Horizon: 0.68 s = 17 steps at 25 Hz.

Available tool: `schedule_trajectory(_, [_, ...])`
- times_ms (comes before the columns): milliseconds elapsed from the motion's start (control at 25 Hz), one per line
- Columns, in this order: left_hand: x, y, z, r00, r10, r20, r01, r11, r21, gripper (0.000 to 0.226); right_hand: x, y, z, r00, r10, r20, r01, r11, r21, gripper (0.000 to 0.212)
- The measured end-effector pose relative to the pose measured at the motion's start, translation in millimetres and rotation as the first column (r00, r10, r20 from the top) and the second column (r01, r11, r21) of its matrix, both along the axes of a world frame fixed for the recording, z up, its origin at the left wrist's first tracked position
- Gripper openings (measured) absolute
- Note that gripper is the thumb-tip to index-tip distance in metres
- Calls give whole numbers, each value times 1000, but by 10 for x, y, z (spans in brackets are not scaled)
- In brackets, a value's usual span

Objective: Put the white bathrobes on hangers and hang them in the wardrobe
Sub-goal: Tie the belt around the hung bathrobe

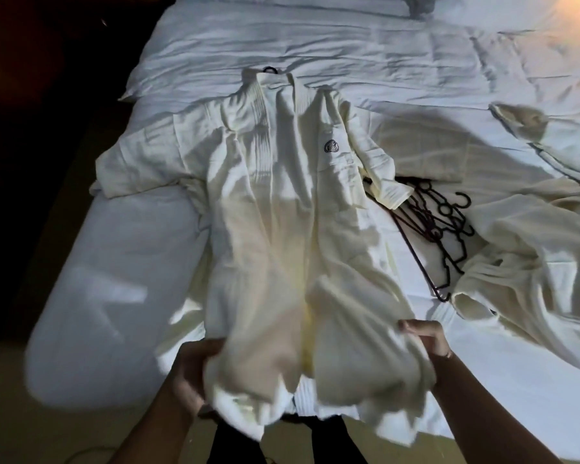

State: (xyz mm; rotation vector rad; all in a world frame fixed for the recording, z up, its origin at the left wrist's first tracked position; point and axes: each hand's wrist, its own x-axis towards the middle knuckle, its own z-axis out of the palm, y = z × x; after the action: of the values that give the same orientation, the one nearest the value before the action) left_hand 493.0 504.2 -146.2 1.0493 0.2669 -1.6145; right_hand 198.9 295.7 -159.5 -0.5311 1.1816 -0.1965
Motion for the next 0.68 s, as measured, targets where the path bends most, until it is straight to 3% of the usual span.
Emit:
schedule_trajectory(40, [30, 67, 12, 998, -17, 62, 13, 997, 72, 41, -105, -9, 46, 997, 60, -55, -58, 998, 37, 43])
schedule_trajectory(120, [216, 305, -140, 941, -208, 267, 85, 909, 407, 20, -458, -44, 28, 932, 298, -208, -263, 948, 179, 62])
schedule_trajectory(160, [330, 488, -286, 911, -333, 244, 176, 848, 500, 17, -660, -49, 11, 824, 443, -353, -386, 895, 223, 57])
schedule_trajectory(200, [438, 651, -429, 840, -482, 251, 250, 752, 609, 21, -831, -28, -74, 654, 544, -526, -496, 833, 246, 52])
schedule_trajectory(280, [574, 894, -796, 572, -751, 331, 246, 542, 804, 45, -1056, 83, -324, 349, 572, -742, -628, 731, 268, 48])
schedule_trajectory(320, [585, 966, -951, 457, -811, 365, 191, 490, 850, 49, -1172, 163, -538, 279, 523, -805, -647, 722, 245, 45])
schedule_trajectory(440, [402, 1005, -1136, 326, -861, 391, 212, 469, 857, 43, -1040, 410, -778, 255, 465, -848, -644, 735, 210, 53])
schedule_trajectory(520, [320, 1010, -1203, 324, -860, 395, 183, 466, 865, 46, -809, 575, -811, 251, 359, -899, -544, 821, 175, 68])
schedule_trajectory(560, [300, 1024, -1212, 359, -840, 407, 150, 482, 863, 48, -676, 653, -810, 185, 245, -952, -522, 845, 116, 75])
schedule_trajectory(600, [281, 1041, -1197, 400, -819, 412, 125, 494, 861, 49, -516, 734, -778, 125, 115, -986, -597, 802, 18, 77])
schedule_trajectory(640, [270, 1050, -1204, 452, -780, 433, 108, 530, 841, 50, -351, 825, -796, 128, -6, -992, -732, 674, -98, 75])
schedule_trajectory(680, [271, 1049, -1199, 510, -727, 460, 99, 581, 808, 48, -165, 936, -856, 177, 2, -984, -839, 523, -150, 70])
